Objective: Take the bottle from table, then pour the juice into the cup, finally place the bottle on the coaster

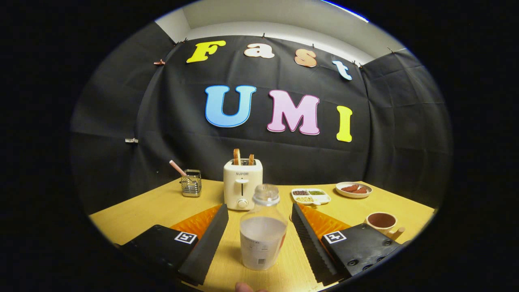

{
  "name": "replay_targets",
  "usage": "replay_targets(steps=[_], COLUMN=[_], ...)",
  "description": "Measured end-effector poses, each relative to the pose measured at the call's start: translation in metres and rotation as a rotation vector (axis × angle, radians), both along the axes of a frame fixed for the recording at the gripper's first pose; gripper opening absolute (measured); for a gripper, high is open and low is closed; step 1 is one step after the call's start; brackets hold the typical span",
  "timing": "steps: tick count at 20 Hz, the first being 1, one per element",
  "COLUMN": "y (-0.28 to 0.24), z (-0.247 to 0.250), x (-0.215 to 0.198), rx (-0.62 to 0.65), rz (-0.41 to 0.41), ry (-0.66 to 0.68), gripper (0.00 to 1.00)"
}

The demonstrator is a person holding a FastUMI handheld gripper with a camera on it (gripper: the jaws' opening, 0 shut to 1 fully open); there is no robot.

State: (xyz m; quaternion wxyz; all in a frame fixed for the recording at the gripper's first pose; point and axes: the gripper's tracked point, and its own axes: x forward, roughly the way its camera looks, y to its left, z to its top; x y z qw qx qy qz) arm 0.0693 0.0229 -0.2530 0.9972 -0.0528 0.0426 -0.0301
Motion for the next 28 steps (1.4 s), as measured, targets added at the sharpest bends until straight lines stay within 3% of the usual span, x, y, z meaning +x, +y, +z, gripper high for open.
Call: replay_targets(steps=[6, 15, 16, 17, 21, 28], y=[-0.007, -0.009, -0.009, -0.013, -0.011, -0.024], z=[-0.037, -0.048, -0.049, -0.048, -0.042, 0.012], x=[0.005, 0.017, 0.015, 0.017, 0.015, 0.006], rx=[0.031, 0.072, 0.068, 0.063, 0.079, 0.176], rz=[-0.033, -0.034, -0.036, -0.046, -0.046, -0.05], ry=[0.027, 0.05, 0.048, 0.055, 0.071, 0.06], gripper=[0.97, 0.97, 0.87, 0.77, 0.77, 0.76])
